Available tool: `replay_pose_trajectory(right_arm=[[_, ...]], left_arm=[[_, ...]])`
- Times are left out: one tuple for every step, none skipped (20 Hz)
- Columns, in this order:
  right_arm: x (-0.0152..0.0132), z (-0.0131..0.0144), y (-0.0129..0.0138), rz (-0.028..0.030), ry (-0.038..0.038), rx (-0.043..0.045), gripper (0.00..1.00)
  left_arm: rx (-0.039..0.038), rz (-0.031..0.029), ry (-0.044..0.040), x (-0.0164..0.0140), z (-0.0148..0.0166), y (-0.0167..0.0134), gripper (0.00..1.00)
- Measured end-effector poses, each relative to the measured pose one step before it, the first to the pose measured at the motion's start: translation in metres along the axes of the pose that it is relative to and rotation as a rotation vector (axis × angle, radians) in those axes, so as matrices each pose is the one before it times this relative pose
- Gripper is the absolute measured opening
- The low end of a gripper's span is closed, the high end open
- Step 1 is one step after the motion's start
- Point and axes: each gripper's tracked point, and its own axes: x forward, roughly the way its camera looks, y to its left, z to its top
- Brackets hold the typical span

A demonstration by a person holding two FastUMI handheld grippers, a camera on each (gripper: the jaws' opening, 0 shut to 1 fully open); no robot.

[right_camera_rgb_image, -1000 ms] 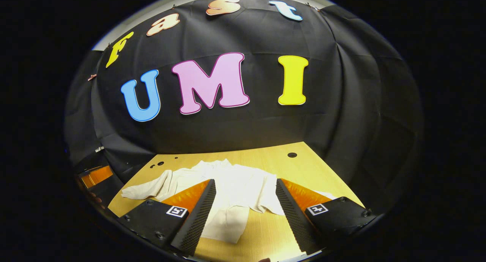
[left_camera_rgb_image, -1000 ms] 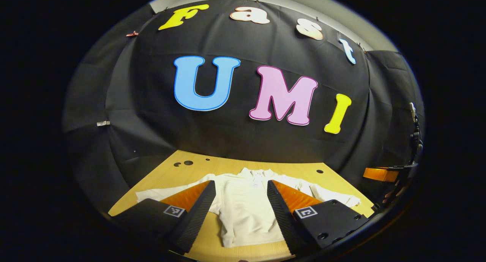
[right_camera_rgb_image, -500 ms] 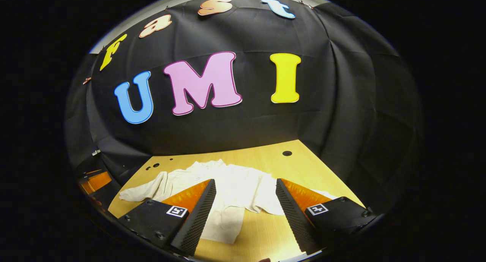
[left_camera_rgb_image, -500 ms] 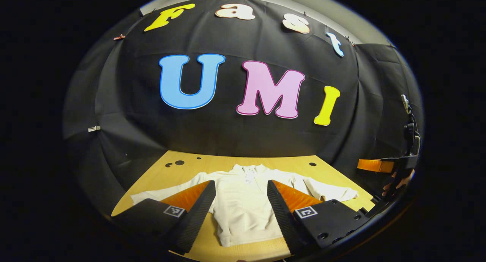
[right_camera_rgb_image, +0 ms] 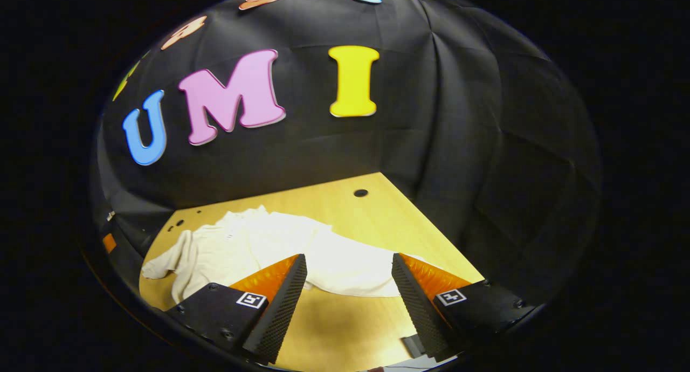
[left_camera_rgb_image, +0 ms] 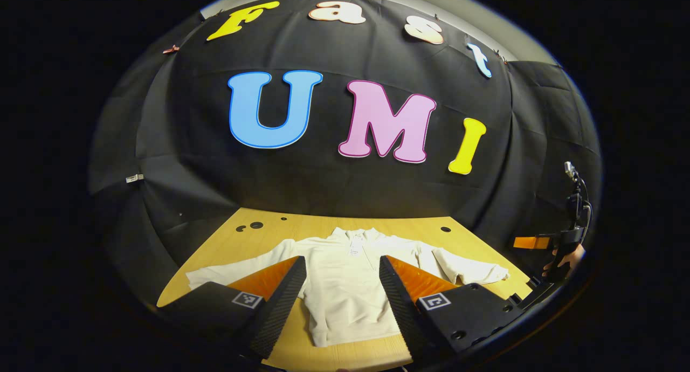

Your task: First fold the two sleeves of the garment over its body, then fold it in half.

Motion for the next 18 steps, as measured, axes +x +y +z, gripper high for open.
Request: replay_pose_trajectory(right_arm=[[0.01295, -0.00777, -0.01814, -0.03485, 0.02121, -0.00278, 0.98], [0.01161, -0.00921, -0.01390, -0.03042, 0.03022, 0.00532, 0.98], [0.01404, -0.01261, -0.01384, -0.03564, 0.03816, 0.01415, 0.98], [0.01154, -0.01133, -0.01046, -0.02865, 0.03770, 0.02700, 0.98], [0.01403, -0.00897, -0.00578, -0.02322, 0.03212, 0.02897, 0.98], [0.01011, -0.00744, -0.00588, -0.02013, 0.02673, 0.02109, 0.98], [0.01274, -0.00549, -0.00926, -0.01964, 0.02363, 0.00995, 0.98], [0.01164, -0.00344, -0.00498, -0.01611, 0.02013, 0.00157, 0.98], [0.01084, -0.00373, -0.00368, -0.01523, 0.02058, -0.00158, 0.98], [0.00958, -0.00299, -0.00369, -0.00966, 0.01885, 0.00210, 0.98], [0.00861, -0.00269, -0.00360, -0.00484, 0.02283, 0.00419, 0.98], [0.00795, -0.00170, -0.00194, -0.00564, 0.01772, 0.00811, 0.98], [0.00761, -0.00096, -0.00230, -0.00926, 0.01356, 0.00624, 0.98], [0.00805, -0.00145, -0.00186, -0.00990, 0.01632, 0.00124, 0.98], [0.00844, -0.00220, -0.00178, -0.01028, 0.02079, -0.00214, 0.98], [0.00756, -0.00515, -0.00222, -0.01356, 0.02928, -0.00733, 0.98], [0.00781, -0.00759, -0.00247, -0.01853, 0.03493, -0.00946, 0.98], [-0.00488, -0.00321, 0.00148, 0.01625, 0.02420, 0.01748, 0.98]], left_arm=[[0.00514, -0.00155, 0.00338, 0.00038, 0.00048, -0.00089, 0.90], [0.00119, -0.00455, 0.00281, 0.00045, -0.00033, -0.00129, 0.90], [-0.00471, -0.00636, 0.00153, 0.00008, -0.00031, -0.00200, 0.90], [-0.00706, -0.00320, -0.00260, -0.00066, 0.00269, -0.00156, 0.90], [-0.00102, 0.00417, 0.00090, -0.00041, 0.00035, 0.00058, 0.90], [0.00491, 0.00779, 0.00529, 0.00034, -0.00189, 0.00150, 0.90], [0.00468, 0.00736, 0.00814, -0.00029, -0.00084, 0.00153, 0.90], [0.00243, 0.00787, 0.00674, 0.00010, -0.00074, 0.00120, 0.90], [0.00189, 0.00617, 0.00496, -0.00085, -0.00062, 0.00101, 0.90], [0.00350, 0.00490, 0.00597, -0.00067, 0.00087, 0.00051, 0.90], [0.00451, 0.00495, 0.00192, -0.00099, -0.00099, 0.00014, 0.90], [0.00666, 0.00749, 0.00258, -0.00058, 0.00107, 0.00076, 0.90], [0.00606, 0.00540, 0.00509, -0.00041, -0.00208, 0.00051, 0.90], [0.00530, 0.00564, 0.00530, -0.00054, -0.00032, 0.00076, 0.90], [0.00462, 0.00474, 0.00432, -0.00109, -0.00114, 0.00100, 0.90], [0.00393, 0.00402, 0.00350, -0.00108, -0.00032, 0.00010, 0.90], [0.00379, 0.00638, 0.00280, -0.00164, -0.00151, 0.00030, 0.90], [0.00219, 0.00567, 0.00168, 0.00001, -0.00135, 0.00164, 0.90]])
